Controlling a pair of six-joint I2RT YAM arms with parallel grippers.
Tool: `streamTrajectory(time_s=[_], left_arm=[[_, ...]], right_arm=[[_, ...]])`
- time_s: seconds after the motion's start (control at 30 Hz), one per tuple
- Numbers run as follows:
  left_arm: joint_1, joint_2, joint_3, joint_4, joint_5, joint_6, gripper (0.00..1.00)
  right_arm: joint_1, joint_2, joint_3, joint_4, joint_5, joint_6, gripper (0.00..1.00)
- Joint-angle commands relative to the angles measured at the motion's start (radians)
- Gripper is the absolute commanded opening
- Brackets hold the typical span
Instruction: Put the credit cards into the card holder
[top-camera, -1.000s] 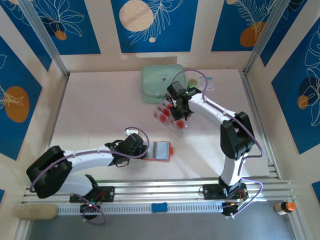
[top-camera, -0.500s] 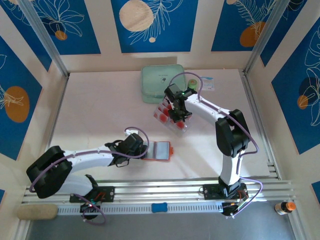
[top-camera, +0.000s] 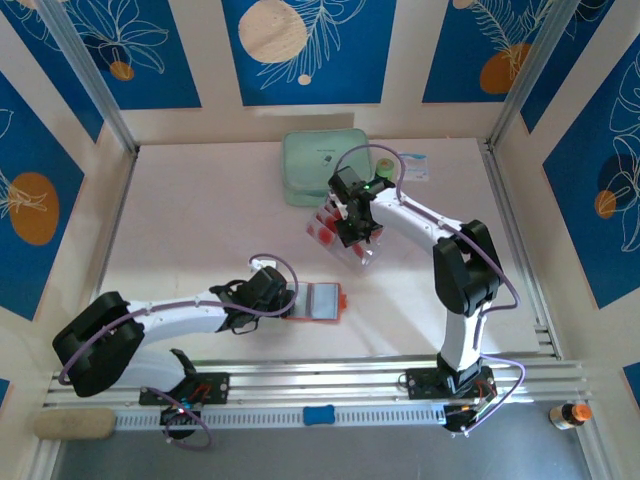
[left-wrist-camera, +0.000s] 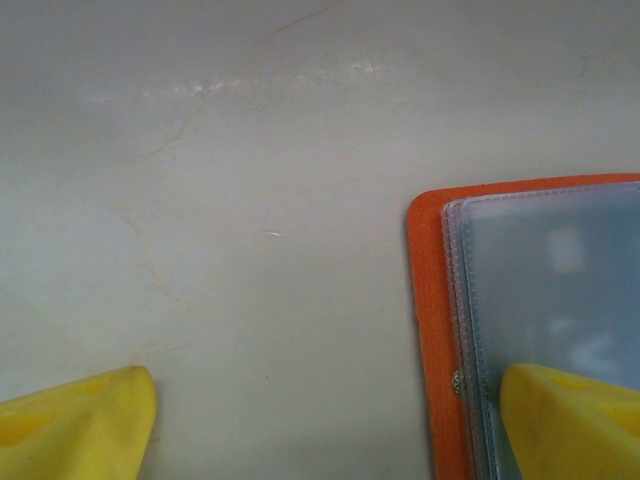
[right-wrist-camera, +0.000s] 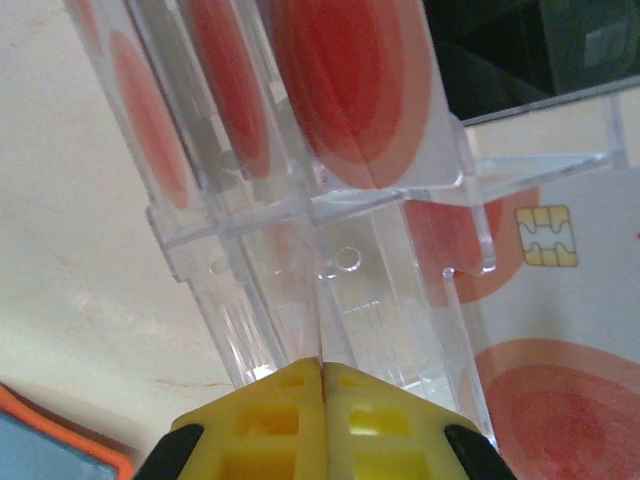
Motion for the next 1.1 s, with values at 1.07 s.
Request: streamTrajectory(time_s=[1.07], left_arm=[[0.006, 0.044, 0.086, -0.056, 0.056, 0.058, 0.89]], right_arm=[[0.08, -0.6, -0.892, 0.993, -0.378, 0.777, 0.0]])
